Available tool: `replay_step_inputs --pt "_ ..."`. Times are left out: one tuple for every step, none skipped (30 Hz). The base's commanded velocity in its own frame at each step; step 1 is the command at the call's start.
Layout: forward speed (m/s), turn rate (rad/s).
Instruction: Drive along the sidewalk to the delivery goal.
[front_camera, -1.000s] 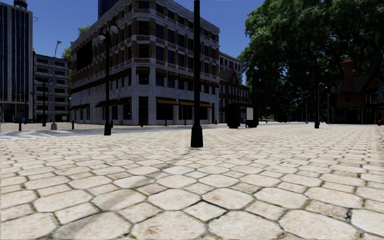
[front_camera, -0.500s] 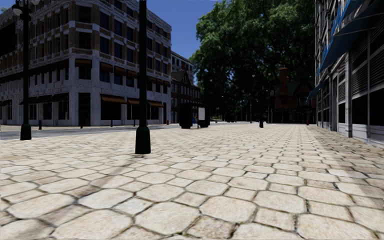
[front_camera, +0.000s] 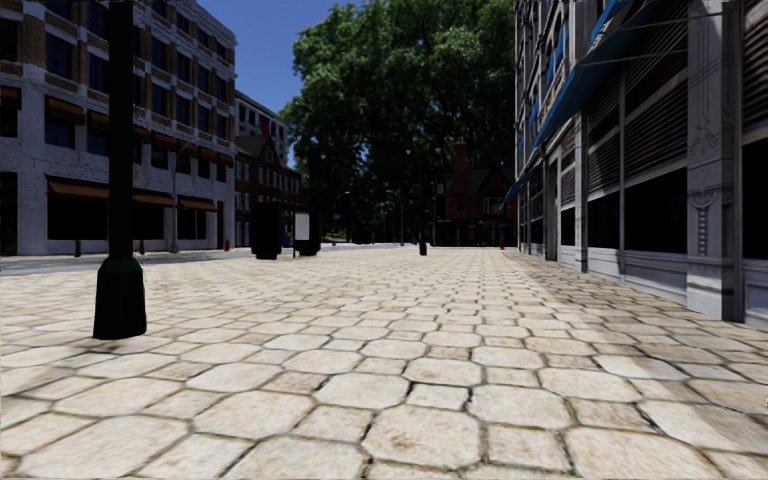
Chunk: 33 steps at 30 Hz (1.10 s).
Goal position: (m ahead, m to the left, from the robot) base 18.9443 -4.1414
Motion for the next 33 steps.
replay_step_inputs --pt "1.89 -0.61" --pt "1.89 -0.61" --pt "1.89 -0.61" --pt "1.89 -0.61" --pt "1.89 -0.61" --pt "1.89 -0.61" --pt "1.89 -0.61" --pt "1.89 -0.61" --pt "1.89 -0.61" --pt "1.89 -0.61" --pt "1.89 -0.61" --pt "1.89 -0.61" --pt "1.89 -0.16" --pt "1.89 0.0" --pt "1.89 0.0" --pt "1.89 0.0" --pt "1.89 0.0" --pt "1.89 0.0" --pt "1.89 0.0" --pt "1.89 0.0" --pt "1.89 0.0" --pt "1.89 0.0" --pt "1.89 0.0" --pt "1.89 0.0" --pt "1.89 0.0" --pt "1.89 0.0" --pt "1.89 0.0" --pt "1.89 0.0" --pt "2.0 0.0" --pt "2.0 0.0" --pt "2.0 0.0" --pt "2.0 0.0" --pt "2.0 0.0"
